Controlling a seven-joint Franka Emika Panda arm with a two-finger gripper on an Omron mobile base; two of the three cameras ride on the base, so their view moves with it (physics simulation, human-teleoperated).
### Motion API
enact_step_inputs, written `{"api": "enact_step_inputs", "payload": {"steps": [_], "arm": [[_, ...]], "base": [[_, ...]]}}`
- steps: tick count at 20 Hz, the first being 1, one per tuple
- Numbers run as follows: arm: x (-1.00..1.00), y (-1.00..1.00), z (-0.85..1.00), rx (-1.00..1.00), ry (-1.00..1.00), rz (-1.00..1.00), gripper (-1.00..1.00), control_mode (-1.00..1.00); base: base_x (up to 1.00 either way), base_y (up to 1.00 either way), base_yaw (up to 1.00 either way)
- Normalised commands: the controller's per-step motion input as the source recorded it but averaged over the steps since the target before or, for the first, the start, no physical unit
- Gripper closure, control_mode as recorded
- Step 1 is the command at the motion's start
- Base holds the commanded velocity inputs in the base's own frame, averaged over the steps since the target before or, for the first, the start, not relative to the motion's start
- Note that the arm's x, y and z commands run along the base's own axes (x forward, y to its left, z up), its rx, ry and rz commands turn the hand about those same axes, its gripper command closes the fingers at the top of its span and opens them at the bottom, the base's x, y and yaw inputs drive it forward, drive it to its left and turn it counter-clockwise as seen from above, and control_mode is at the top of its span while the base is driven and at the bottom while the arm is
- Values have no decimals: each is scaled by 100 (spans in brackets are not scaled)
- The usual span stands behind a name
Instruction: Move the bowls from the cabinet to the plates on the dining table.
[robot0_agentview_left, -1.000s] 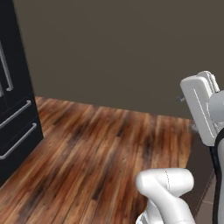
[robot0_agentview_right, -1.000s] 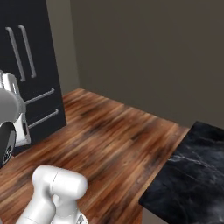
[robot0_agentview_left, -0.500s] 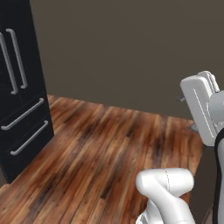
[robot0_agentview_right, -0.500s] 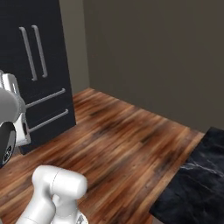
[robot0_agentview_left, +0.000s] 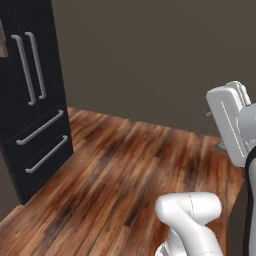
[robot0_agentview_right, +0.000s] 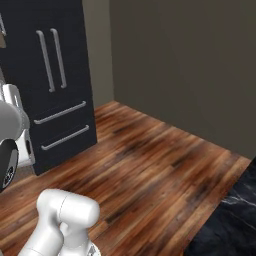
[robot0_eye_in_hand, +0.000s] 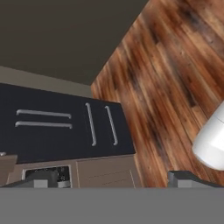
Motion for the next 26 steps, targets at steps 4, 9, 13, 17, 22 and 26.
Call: {"api": "enact_step_inputs", "payload": {"steps": [4,9,13,17,22,26], "arm": [[0,0,0,0,0,0,-100,100],[0,0,0,0,0,0,-100,100],[0,0,0,0,0,0,-100,100],[0,0,0,0,0,0,-100,100],[0,0,0,0,0,0,-100,100],[0,0,0,0,0,0,-100,100]], "base": [[-4,41,14],[-4,40,15],[-1,24,20],[0,15,23],[0,15,23],[0,11,23]]}}
